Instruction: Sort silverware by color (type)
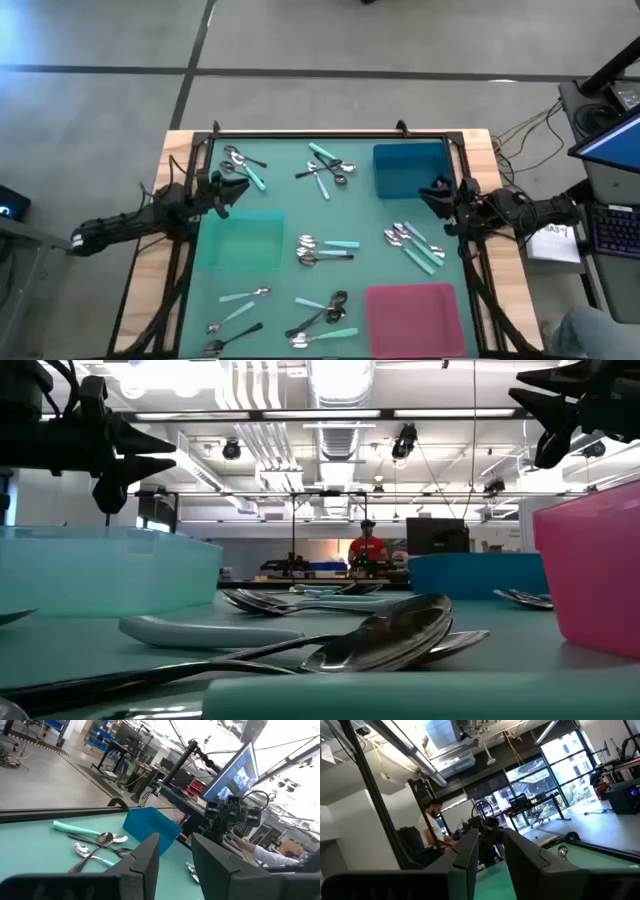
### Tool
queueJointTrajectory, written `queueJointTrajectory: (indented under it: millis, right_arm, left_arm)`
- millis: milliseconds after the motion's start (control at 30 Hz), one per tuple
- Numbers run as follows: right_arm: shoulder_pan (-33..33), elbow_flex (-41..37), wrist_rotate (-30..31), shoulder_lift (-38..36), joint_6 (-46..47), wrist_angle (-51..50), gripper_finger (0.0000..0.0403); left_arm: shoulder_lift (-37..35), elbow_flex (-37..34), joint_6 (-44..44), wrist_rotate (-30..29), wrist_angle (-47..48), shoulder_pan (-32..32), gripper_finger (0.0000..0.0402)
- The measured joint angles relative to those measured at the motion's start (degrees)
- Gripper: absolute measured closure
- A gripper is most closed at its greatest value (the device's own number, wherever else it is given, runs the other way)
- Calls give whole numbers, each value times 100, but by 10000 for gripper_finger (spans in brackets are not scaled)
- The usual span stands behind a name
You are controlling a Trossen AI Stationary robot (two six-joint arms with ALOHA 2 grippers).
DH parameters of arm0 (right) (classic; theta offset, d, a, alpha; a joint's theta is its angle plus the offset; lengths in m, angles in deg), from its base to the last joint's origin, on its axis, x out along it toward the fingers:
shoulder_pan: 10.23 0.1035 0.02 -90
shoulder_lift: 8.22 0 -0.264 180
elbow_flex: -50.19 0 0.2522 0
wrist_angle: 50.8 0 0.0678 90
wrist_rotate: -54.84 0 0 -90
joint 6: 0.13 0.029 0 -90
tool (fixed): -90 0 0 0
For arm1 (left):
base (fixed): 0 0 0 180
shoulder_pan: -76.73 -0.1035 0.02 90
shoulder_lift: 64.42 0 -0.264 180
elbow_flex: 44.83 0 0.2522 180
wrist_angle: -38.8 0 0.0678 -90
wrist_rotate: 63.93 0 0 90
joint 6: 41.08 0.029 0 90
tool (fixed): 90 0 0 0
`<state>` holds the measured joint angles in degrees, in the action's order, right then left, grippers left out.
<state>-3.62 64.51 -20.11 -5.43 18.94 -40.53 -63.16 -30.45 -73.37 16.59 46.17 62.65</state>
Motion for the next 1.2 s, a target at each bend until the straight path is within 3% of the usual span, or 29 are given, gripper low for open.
queueJointTrajectory:
  millis: [1200]
  right_arm:
    - [-1,2,1,0,0,0,326]
  left_arm:
    - [0,2,0,-1,1,2,303]
